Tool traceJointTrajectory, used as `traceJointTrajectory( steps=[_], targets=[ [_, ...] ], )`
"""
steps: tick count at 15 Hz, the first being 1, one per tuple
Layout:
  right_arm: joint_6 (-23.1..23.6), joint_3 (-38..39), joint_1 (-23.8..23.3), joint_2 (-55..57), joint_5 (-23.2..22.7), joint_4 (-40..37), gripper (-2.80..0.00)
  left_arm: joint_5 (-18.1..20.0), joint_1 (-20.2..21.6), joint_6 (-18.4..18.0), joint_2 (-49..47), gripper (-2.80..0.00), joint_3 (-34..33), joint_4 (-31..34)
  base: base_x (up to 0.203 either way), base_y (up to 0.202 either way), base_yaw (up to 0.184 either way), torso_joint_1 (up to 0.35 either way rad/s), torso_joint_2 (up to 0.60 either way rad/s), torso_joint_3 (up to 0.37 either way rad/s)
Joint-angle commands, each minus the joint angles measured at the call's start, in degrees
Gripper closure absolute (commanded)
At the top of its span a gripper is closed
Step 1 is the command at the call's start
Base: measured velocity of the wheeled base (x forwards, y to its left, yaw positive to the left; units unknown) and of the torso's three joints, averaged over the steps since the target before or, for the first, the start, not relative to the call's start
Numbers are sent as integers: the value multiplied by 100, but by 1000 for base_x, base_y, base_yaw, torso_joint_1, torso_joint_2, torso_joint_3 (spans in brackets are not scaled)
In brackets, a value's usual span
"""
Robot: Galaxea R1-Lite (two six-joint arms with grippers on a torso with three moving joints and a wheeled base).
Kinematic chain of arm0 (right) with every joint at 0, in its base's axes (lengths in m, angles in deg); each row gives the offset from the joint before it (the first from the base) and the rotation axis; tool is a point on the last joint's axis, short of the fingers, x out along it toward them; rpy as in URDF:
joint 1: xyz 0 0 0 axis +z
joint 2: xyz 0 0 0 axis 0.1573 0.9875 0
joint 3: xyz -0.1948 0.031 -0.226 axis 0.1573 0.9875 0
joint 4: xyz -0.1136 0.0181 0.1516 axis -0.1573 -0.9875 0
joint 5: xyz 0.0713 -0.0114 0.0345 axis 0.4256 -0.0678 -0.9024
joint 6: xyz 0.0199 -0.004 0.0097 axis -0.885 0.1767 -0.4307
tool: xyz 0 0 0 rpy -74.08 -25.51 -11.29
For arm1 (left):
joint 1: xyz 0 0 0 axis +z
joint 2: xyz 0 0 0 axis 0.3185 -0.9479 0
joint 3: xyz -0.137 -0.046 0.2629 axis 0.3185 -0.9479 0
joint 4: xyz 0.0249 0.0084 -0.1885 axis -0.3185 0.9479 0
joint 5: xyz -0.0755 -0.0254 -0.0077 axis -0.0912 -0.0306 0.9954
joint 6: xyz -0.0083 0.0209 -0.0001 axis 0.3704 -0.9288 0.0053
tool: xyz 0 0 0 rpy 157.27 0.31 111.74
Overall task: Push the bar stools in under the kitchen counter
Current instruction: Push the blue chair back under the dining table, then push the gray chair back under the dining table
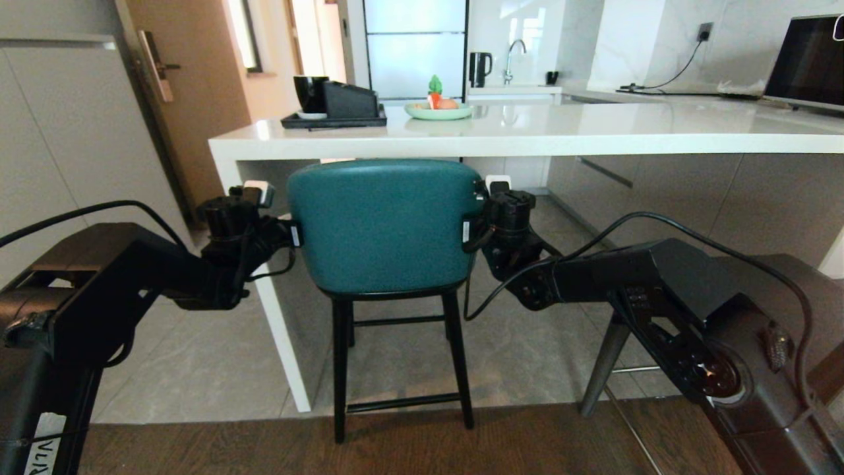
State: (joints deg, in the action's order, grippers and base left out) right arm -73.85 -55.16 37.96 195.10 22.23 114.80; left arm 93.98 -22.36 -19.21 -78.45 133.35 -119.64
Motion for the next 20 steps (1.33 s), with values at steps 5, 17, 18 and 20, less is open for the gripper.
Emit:
traceJointTrajectory(
  steps=[5,17,18,20],
  targets=[
    [4,4,-8,-21,12,22,0,4,65,-2,-114,0,165,12,0,0,0,0,0,0],
    [-363,3832,-236,-2903,88,631,0,20,692,565,2189,0,-3854,-1311,0,0,0,0,0,0],
    [-422,4447,-239,-3442,91,683,0,32,703,577,2652,0,-4345,-1406,0,0,0,0,0,0],
    [-507,5469,-253,-4469,95,732,0,29,692,677,3533,0,-5184,-1490,0,0,0,0,0,0]
  ],
)
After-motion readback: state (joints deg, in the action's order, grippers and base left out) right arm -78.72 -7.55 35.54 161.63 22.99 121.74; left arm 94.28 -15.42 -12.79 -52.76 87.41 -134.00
